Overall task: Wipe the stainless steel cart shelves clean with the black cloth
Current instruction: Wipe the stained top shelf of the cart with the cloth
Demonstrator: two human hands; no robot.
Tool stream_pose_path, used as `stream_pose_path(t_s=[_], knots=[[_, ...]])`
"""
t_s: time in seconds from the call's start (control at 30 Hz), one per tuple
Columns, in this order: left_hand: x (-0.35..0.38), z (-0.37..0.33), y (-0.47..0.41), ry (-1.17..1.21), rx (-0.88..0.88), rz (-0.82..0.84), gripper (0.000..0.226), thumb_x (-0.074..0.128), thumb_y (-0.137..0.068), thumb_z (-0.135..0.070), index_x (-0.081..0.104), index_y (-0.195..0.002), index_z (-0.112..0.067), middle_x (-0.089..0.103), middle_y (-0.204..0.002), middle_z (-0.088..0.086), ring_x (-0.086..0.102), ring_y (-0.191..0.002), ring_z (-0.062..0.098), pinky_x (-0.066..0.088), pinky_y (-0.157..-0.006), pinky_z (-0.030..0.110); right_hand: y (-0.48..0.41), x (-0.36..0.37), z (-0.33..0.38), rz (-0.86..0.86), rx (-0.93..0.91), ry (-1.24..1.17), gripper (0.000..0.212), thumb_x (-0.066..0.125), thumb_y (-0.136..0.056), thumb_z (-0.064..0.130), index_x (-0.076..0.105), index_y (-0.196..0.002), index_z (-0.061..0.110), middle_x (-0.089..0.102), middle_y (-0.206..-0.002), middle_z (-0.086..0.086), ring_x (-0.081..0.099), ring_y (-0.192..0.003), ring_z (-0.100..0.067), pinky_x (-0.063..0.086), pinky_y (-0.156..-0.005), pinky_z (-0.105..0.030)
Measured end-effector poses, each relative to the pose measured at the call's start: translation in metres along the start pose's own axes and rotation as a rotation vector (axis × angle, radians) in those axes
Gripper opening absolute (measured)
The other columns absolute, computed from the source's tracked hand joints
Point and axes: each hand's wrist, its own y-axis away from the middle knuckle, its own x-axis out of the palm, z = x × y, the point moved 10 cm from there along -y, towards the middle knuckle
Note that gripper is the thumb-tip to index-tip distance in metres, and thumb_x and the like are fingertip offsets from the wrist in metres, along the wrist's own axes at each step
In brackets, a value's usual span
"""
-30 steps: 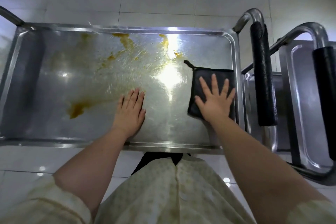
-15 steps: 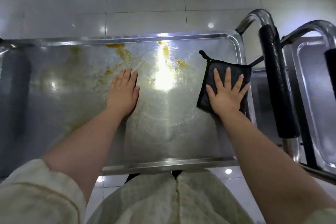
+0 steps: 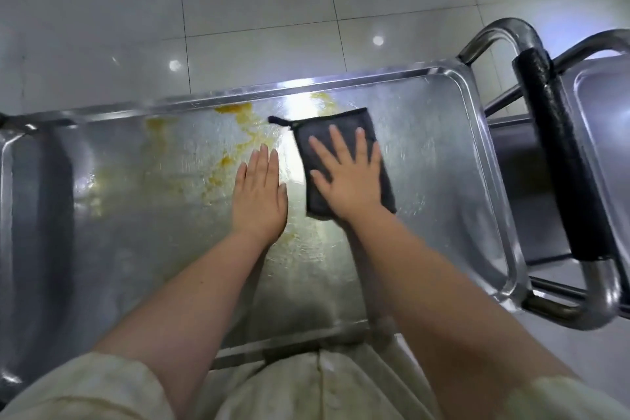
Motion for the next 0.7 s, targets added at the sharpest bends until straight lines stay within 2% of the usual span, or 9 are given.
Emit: stream_pose_path(t_s=[0.13,0.2,0.3,0.37,0.43,0.57,0.63,0.7], knots=[[0.001,0.003,0.000,-0.012,-0.005,0.001,0.060,0.019,-0.101,-0.031,0.004,-0.156,-0.010,0.004,-0.163,0.009,-0.001,-0.150,0.022,-0.001,-0.122,0.040,0.001,-0.016,-0.119,0.018,0.310,-0.015,0.059,0.023,-0.097,0.060,-0.002,-0.150,0.051,-0.010,-0.163,0.010,-0.010,-0.148,-0.036,-0.008,-0.116,-0.058],[0.001,0.004,0.000,-0.006,-0.011,0.003,0.060,0.019,-0.101,-0.031,0.003,-0.155,-0.011,0.003,-0.163,0.009,-0.002,-0.150,0.021,-0.002,-0.122,0.040,0.005,-0.026,-0.170,0.037,0.409,-0.012,0.058,0.019,-0.097,0.061,-0.004,-0.150,0.051,-0.012,-0.163,0.011,-0.013,-0.148,-0.033,-0.007,-0.116,-0.059],[0.001,0.003,0.001,-0.006,-0.015,-0.001,0.059,0.021,-0.102,-0.030,0.004,-0.155,-0.011,0.003,-0.163,0.009,-0.002,-0.150,0.021,-0.003,-0.122,0.040,0.005,-0.032,-0.201,0.045,0.482,-0.013,0.059,0.016,-0.097,0.061,-0.005,-0.151,0.049,-0.014,-0.163,0.010,-0.016,-0.148,-0.032,-0.009,-0.116,-0.060],[0.000,0.003,0.001,-0.005,-0.019,-0.005,0.059,0.021,-0.101,-0.030,0.005,-0.155,-0.010,0.004,-0.163,0.009,-0.001,-0.150,0.021,-0.002,-0.122,0.040,-0.003,-0.029,-0.189,0.057,0.519,-0.011,0.060,0.014,-0.098,0.060,-0.009,-0.151,0.046,-0.017,-0.162,0.008,-0.017,-0.147,-0.035,-0.009,-0.114,-0.063],[-0.002,0.003,0.001,0.000,-0.019,-0.007,0.059,0.018,-0.101,-0.030,0.007,-0.155,-0.010,0.006,-0.163,0.009,0.000,-0.150,0.022,-0.002,-0.122,0.040,-0.021,-0.026,-0.149,0.045,0.462,-0.017,0.060,0.014,-0.098,0.059,-0.011,-0.151,0.045,-0.018,-0.162,0.007,-0.016,-0.147,-0.037,-0.009,-0.113,-0.065],[-0.005,0.004,0.002,0.030,-0.048,-0.018,0.064,0.020,-0.097,-0.032,0.011,-0.155,-0.007,0.006,-0.162,0.012,0.001,-0.150,0.024,-0.001,-0.122,0.041,-0.062,-0.015,-0.007,0.051,0.097,-0.015,0.059,0.015,-0.098,0.059,-0.006,-0.151,0.046,-0.015,-0.163,0.007,-0.018,-0.146,-0.037,-0.020,-0.108,-0.062],[-0.007,0.010,0.003,0.036,-0.101,-0.031,0.069,0.028,-0.092,-0.030,0.013,-0.154,-0.004,0.008,-0.161,0.016,0.003,-0.150,0.028,0.002,-0.122,0.042,-0.063,-0.006,0.054,0.077,-0.085,0.007,0.057,0.016,-0.099,0.059,-0.001,-0.152,0.046,-0.010,-0.163,0.007,-0.017,-0.147,-0.036,-0.020,-0.110,-0.061],[-0.008,0.012,0.003,0.033,-0.122,-0.029,0.073,0.032,-0.086,-0.027,0.014,-0.153,-0.002,0.010,-0.161,0.018,0.006,-0.149,0.029,0.003,-0.122,0.044,-0.061,-0.001,0.077,0.091,-0.188,0.027,0.056,0.017,-0.099,0.059,0.003,-0.152,0.047,-0.006,-0.164,0.008,-0.015,-0.148,-0.034,-0.016,-0.113,-0.060]])
